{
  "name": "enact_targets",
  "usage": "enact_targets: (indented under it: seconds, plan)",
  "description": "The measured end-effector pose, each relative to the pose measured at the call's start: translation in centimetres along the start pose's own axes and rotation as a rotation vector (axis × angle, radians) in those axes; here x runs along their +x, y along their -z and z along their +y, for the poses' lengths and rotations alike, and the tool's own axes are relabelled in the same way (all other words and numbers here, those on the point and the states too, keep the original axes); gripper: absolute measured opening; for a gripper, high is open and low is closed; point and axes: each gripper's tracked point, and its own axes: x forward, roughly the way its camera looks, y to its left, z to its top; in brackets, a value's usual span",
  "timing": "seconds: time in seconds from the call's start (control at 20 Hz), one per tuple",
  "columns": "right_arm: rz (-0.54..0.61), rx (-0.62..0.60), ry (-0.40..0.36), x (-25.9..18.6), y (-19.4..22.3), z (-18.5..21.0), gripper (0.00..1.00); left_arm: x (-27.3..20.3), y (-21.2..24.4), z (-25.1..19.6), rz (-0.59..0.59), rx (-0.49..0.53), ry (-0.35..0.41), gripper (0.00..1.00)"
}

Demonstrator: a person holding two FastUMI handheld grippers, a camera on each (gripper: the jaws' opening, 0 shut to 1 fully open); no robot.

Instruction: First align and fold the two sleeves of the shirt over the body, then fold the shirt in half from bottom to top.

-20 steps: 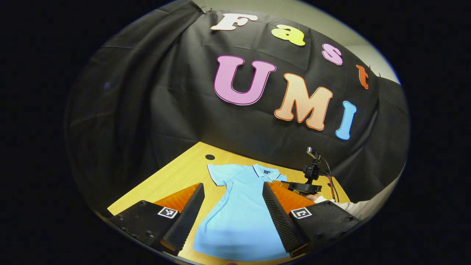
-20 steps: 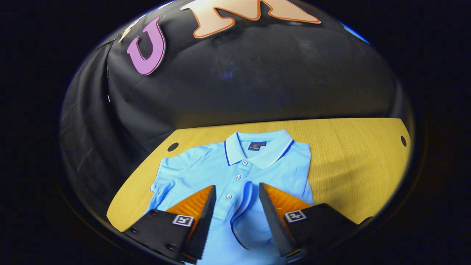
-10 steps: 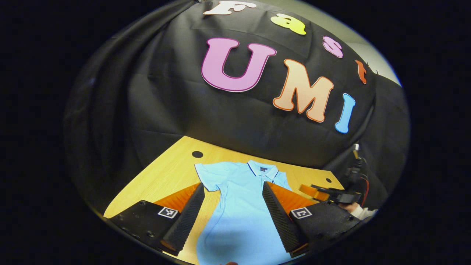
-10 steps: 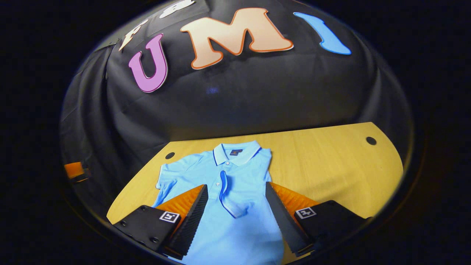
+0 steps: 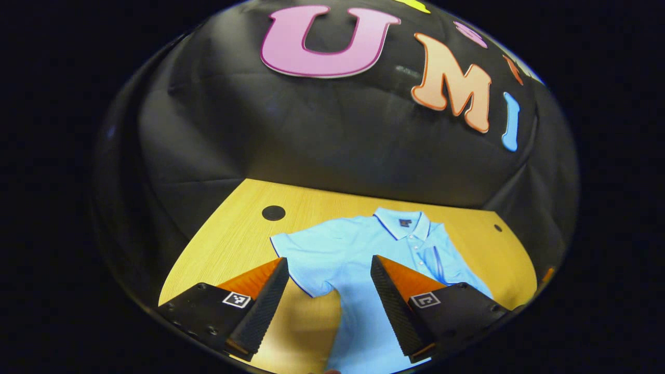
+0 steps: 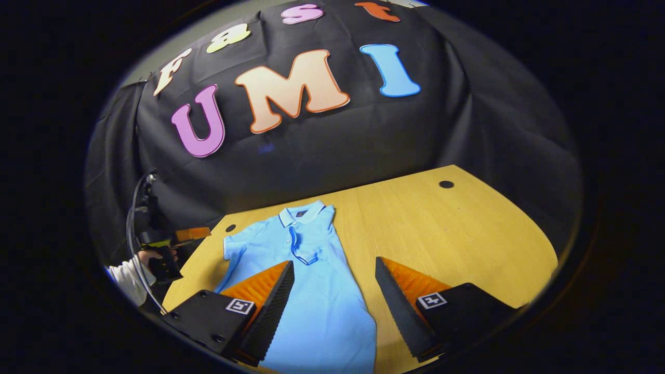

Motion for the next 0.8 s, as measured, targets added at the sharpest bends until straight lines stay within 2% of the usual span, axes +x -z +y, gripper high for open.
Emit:
enact_targets:
  seconds: [0.05, 0.1, 0.2, 0.25, 0.3, 0.35, 0.4, 0.45, 0.65, 0.7, 0.75, 0.8]
  plan:
    - [-0.011, 0.008, 0.024, -1.1, -0.4, -0.7, 0.93, 1.5, 0.5, 0.5, 0.02, 0.024, -0.002, 0.95]
    - [-0.028, 0.014, 0.048, -2.2, -0.5, -1.5, 0.98, 2.9, 1.2, 1.0, 0.041, 0.048, -0.002, 0.95]
    - [-0.047, 0.029, 0.093, -3.8, -0.9, -2.8, 0.98, 5.2, 2.6, 1.8, 0.082, 0.08, -0.001, 0.95]
    - [-0.05, 0.037, 0.108, -4.5, -0.9, -3.3, 0.93, 6.1, 3.1, 2.4, 0.099, 0.088, -0.012, 0.95]
    - [-0.049, 0.042, 0.126, -4.9, -0.7, -3.8, 0.98, 6.9, 3.7, 3.1, 0.117, 0.092, -0.023, 0.95]
    - [-0.047, 0.041, 0.15, -5.3, -0.4, -4.4, 0.98, 7.5, 4.1, 3.7, 0.138, 0.096, -0.037, 0.95]
    - [-0.043, 0.034, 0.168, -5.9, 0.1, -4.9, 0.93, 7.9, 4.4, 4.3, 0.154, 0.099, -0.048, 0.95]
    - [-0.034, 0.025, 0.184, -6.2, 0.6, -5.4, 0.98, 8.5, 4.4, 4.6, 0.153, 0.099, -0.05, 0.95]
    - [-0.003, 0.035, 0.203, -7.1, 2.1, -6.1, 0.98, 10.0, 5.0, 5.6, 0.186, 0.126, -0.059, 0.95]
    - [-0.009, 0.045, 0.202, -7.4, 2.0, -6.1, 0.93, 10.2, 5.1, 5.6, 0.194, 0.138, -0.055, 0.94]
    - [-0.012, 0.052, 0.203, -7.5, 1.9, -6.2, 0.93, 10.2, 4.7, 5.4, 0.18, 0.142, -0.05, 0.94]
    - [-0.015, 0.051, 0.212, -7.7, 2.0, -6.6, 0.98, 10.3, 4.7, 5.3, 0.184, 0.143, -0.047, 0.91]
